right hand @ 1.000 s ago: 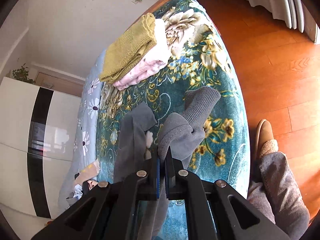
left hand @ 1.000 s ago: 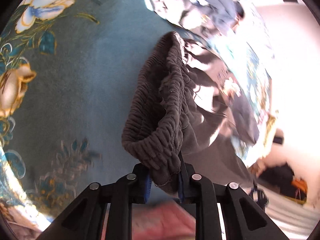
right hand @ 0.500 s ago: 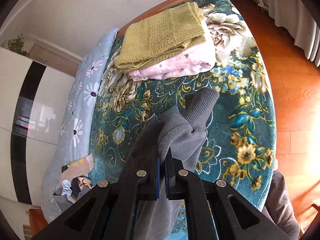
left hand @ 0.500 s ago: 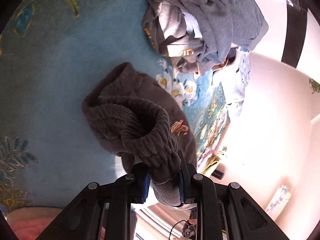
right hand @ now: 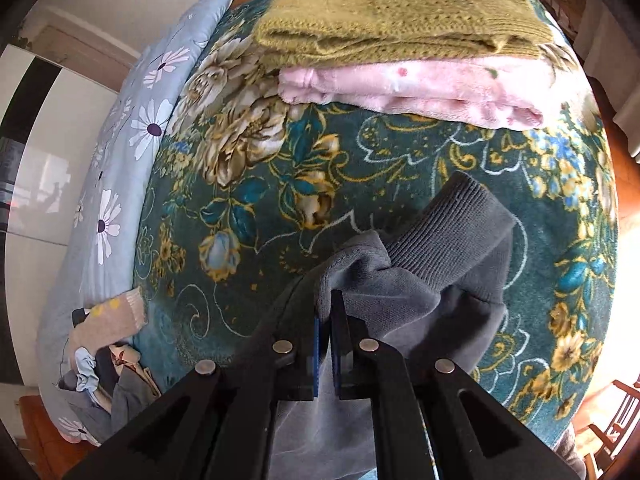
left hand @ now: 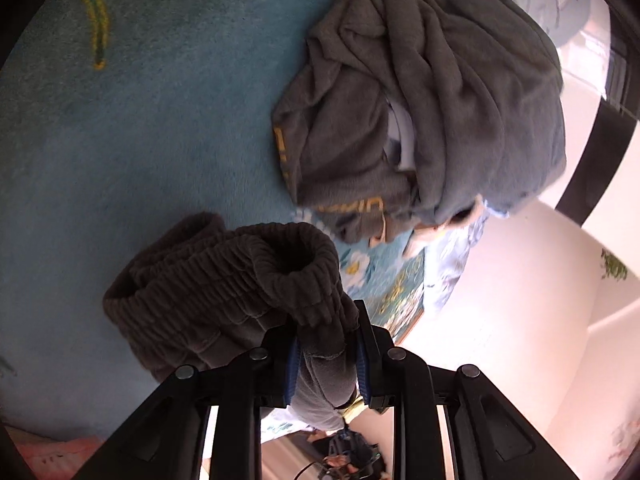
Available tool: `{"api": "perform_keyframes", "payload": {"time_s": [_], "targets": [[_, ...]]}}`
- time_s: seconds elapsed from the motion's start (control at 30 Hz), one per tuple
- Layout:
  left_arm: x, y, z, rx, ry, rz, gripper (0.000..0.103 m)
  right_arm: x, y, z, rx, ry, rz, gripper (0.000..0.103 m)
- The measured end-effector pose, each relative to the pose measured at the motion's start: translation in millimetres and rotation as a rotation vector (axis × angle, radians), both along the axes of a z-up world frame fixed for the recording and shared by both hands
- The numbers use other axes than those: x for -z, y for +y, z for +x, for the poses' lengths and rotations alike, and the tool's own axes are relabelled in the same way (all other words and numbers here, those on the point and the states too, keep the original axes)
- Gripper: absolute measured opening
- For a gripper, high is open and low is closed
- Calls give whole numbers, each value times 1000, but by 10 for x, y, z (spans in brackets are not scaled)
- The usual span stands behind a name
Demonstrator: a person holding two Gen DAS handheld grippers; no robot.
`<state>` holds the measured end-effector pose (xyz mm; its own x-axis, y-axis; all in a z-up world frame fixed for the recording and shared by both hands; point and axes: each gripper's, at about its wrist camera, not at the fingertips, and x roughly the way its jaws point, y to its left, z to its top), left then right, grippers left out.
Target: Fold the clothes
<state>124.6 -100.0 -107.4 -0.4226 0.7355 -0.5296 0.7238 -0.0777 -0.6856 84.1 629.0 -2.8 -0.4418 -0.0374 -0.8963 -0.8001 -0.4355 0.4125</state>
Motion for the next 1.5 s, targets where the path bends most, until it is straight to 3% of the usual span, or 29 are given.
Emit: {"api": "perform_keyframes", "payload": {"time_s": [0.13, 0.23, 0.33, 0.43, 0.5, 0.57, 0.63, 0.67, 0.77, 0.87, 0.97, 1.07, 1.23, 1.3, 1.37, 1.43, 1.5], "targets": [[187, 3, -81, -46, -27, 2, 28, 113, -17, -116, -36, 44, -43, 17], [256, 44, -135, -48, -12, 6, 37, 146, 8, -113, -53, 111, -80, 43], [210, 70, -177, -39, 17, 8, 47, 92, 68, -27, -47, 180, -96, 43], [-77, 83, -180, 45, 115, -19, 55, -27, 167, 213, -11, 274, -93, 43], [-309, 56, -118, 131, 180, -103, 64, -75, 242, 459, 17, 315, -60, 45], [-421, 40, 29, 220, 187, -215, 74, -18, 263, 758, 64, 326, -29, 70], [-387, 65, 187, 309, 165, -292, 76, 168, 280, 1019, 122, 323, -49, 73], [-329, 86, 266, 325, 152, -304, 77, 302, 289, 1099, 138, 308, -83, 73], [-81, 211, 365, 323, 121, -246, 80, 640, 285, 1222, 167, 287, -166, 73], [39, 313, 332, 294, 127, -263, 87, 851, 253, 1170, 171, 302, -217, 73], [98, 365, 287, 277, 146, -253, 98, 937, 261, 1036, 169, 295, -221, 73], [128, 375, 278, 284, 154, -237, 98, 977, 290, 930, 174, 307, -221, 73], [175, 390, 405, 298, 29, -256, 98, 974, 316, 765, 169, 329, -243, 72], [213, 403, 394, 259, 42, -239, 98, 977, 304, 689, 161, 311, -249, 65], [254, 435, 331, 239, 42, -249, 98, 1001, 290, 627, 165, 291, -270, 45], [278, 473, 300, 221, 39, -266, 99, 982, 271, 582, 166, 269, -269, 32], [278, 519, 309, 206, 32, -293, 99, 915, 253, 550, 155, 250, -249, 27]]}}
